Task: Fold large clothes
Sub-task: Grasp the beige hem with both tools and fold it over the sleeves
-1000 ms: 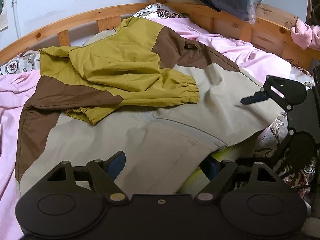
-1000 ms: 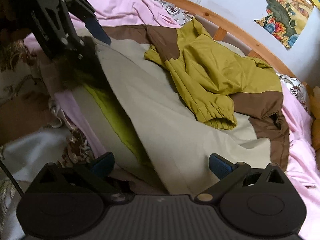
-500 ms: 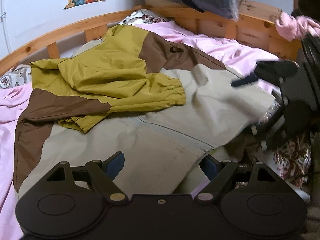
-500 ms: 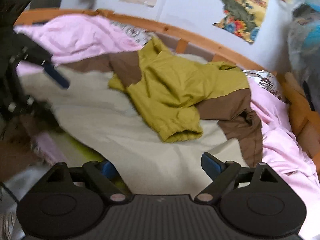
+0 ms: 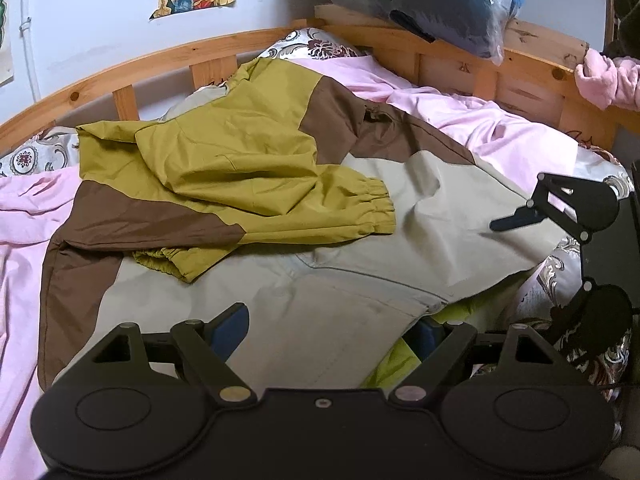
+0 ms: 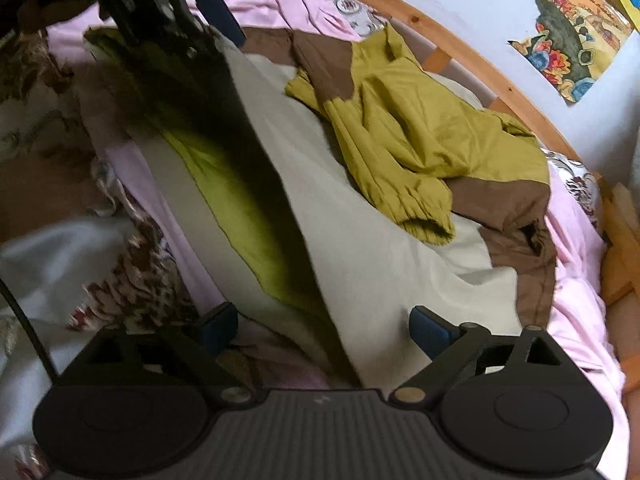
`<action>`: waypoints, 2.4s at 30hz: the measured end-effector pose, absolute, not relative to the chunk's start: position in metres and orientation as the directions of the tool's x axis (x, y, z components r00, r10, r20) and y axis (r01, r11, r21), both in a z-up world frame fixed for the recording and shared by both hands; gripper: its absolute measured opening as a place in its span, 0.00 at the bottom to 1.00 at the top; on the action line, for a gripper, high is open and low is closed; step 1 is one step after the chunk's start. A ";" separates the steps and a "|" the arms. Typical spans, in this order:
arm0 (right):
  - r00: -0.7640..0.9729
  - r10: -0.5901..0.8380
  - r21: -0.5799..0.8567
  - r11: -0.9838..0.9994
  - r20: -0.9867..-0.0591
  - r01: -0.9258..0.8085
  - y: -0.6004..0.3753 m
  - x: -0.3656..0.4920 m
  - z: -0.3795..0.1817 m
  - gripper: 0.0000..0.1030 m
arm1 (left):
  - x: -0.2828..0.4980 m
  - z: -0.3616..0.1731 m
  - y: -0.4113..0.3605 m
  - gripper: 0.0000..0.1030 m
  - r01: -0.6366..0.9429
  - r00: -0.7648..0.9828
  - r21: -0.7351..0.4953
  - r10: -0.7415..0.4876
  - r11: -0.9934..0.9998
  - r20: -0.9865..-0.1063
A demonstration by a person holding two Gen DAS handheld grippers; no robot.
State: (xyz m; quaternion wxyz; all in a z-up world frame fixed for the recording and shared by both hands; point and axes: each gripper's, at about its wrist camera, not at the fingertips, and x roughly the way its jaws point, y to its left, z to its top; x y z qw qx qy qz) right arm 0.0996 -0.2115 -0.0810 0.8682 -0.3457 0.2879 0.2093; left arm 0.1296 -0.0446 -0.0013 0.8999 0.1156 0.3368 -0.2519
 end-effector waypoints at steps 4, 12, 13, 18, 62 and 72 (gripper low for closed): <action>0.804 0.147 -0.531 0.680 -0.577 -0.505 -0.213 0.097 -0.076 0.92 | 0.128 -0.003 -0.043 0.81 0.531 0.641 0.029 -0.380 0.847 -0.667; 0.856 0.219 -0.475 0.755 -0.469 -0.453 -0.225 0.092 -0.053 0.67 | 0.123 -0.001 -0.043 0.81 0.565 0.616 -0.014 -0.432 0.825 -0.659; 0.856 0.227 -0.466 0.759 -0.465 -0.454 -0.225 0.093 -0.052 0.58 | 0.121 0.000 -0.043 0.81 0.576 0.608 -0.023 -0.447 0.817 -0.656; 0.850 0.267 -0.389 0.799 -0.455 -0.459 -0.231 0.108 -0.044 0.28 | 0.112 -0.009 -0.057 0.84 0.631 0.572 -0.014 -0.478 0.775 -0.667; 0.878 0.110 -0.372 0.876 -0.466 -0.307 -0.236 0.125 -0.053 0.16 | 0.197 0.039 0.002 0.07 0.371 0.694 0.151 -0.166 0.916 -0.701; 0.949 0.121 -0.266 0.943 -0.291 -0.202 -0.256 0.117 0.007 0.03 | 0.126 -0.021 0.014 0.24 0.320 0.717 0.303 -0.021 0.897 -0.696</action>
